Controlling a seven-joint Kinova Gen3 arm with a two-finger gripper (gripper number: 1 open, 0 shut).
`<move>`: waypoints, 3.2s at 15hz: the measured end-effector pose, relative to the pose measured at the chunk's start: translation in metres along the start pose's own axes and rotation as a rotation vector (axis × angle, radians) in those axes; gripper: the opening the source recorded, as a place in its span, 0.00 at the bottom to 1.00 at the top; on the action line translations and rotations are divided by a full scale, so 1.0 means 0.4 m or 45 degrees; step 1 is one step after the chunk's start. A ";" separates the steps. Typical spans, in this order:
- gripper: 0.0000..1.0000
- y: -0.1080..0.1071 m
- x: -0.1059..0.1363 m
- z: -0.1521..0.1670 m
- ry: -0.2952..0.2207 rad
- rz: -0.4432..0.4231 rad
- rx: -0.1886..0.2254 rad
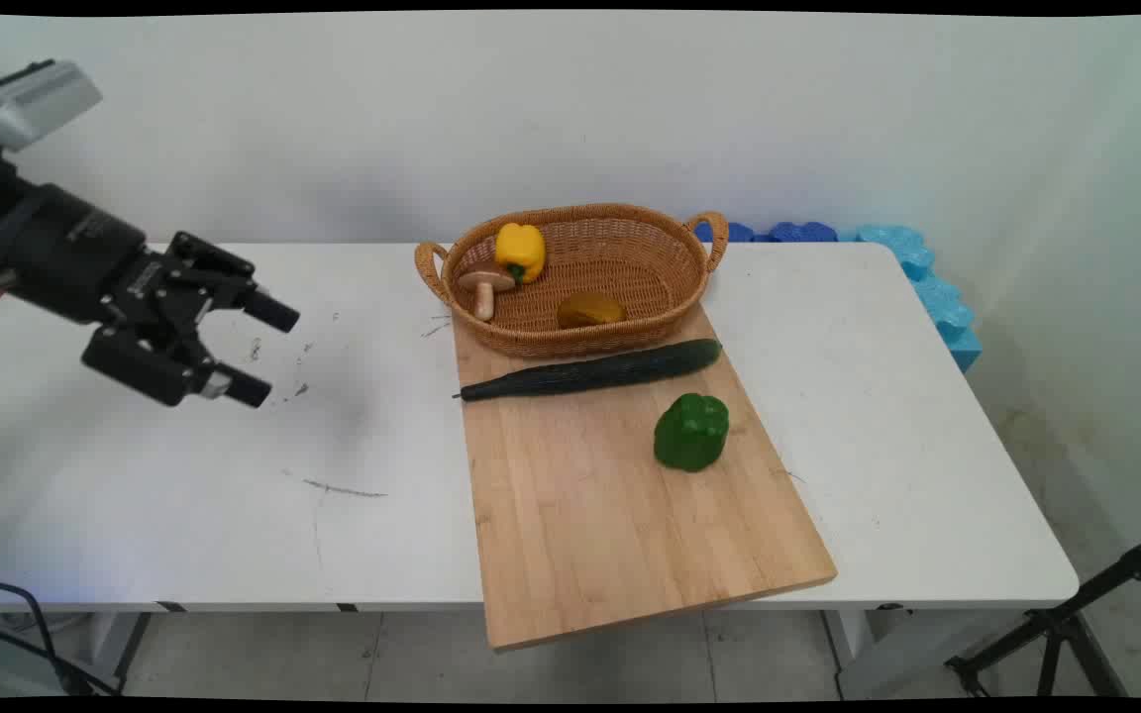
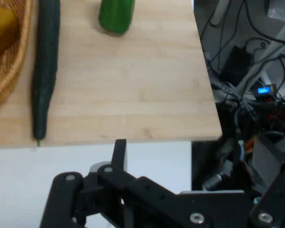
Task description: Pick up the potato from the vegetable basket
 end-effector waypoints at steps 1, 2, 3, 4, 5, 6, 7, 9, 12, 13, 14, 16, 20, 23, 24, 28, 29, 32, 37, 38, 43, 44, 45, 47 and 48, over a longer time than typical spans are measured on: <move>1.00 -0.008 0.016 0.008 0.010 0.000 0.014; 1.00 -0.017 0.033 0.017 0.019 -0.001 0.031; 1.00 -0.030 0.057 0.029 0.030 -0.003 0.056; 1.00 -0.044 0.085 0.043 0.039 -0.008 0.086; 1.00 -0.056 0.109 0.057 0.044 -0.011 0.109; 1.00 -0.064 0.126 0.067 0.047 -0.012 0.123; 1.00 -0.076 0.152 0.083 0.049 -0.013 0.143; 1.00 -0.098 0.193 0.112 0.049 -0.009 0.176; 1.00 -0.148 0.272 0.175 0.028 0.040 0.231; 1.00 -0.168 0.297 0.198 0.013 0.065 0.249; 1.00 -0.190 0.321 0.223 -0.007 0.092 0.266; 1.00 -0.221 0.354 0.257 -0.037 0.128 0.289; 1.00 -0.308 0.432 0.345 -0.129 0.200 0.344; 1.00 -0.363 0.472 0.401 -0.198 0.245 0.357; 1.00 -0.384 0.485 0.423 -0.227 0.264 0.354; 1.00 -0.462 0.519 0.502 -0.340 0.334 0.325; 1.00 -0.474 0.522 0.513 -0.358 0.344 0.319; 1.00 -0.526 0.533 0.566 -0.425 0.381 0.283; 1.00 -0.589 0.529 0.650 -0.475 0.412 0.186; 1.00 -0.597 0.526 0.669 -0.481 0.415 0.162; 1.00 -0.629 0.505 0.742 -0.499 0.433 0.083; 1.00 -0.635 0.500 0.757 -0.503 0.435 0.071; 1.00 -0.639 0.496 0.766 -0.505 0.437 0.063; 1.00 -0.648 0.488 0.789 -0.511 0.443 0.045; 1.00 -0.653 0.483 0.802 -0.514 0.448 0.036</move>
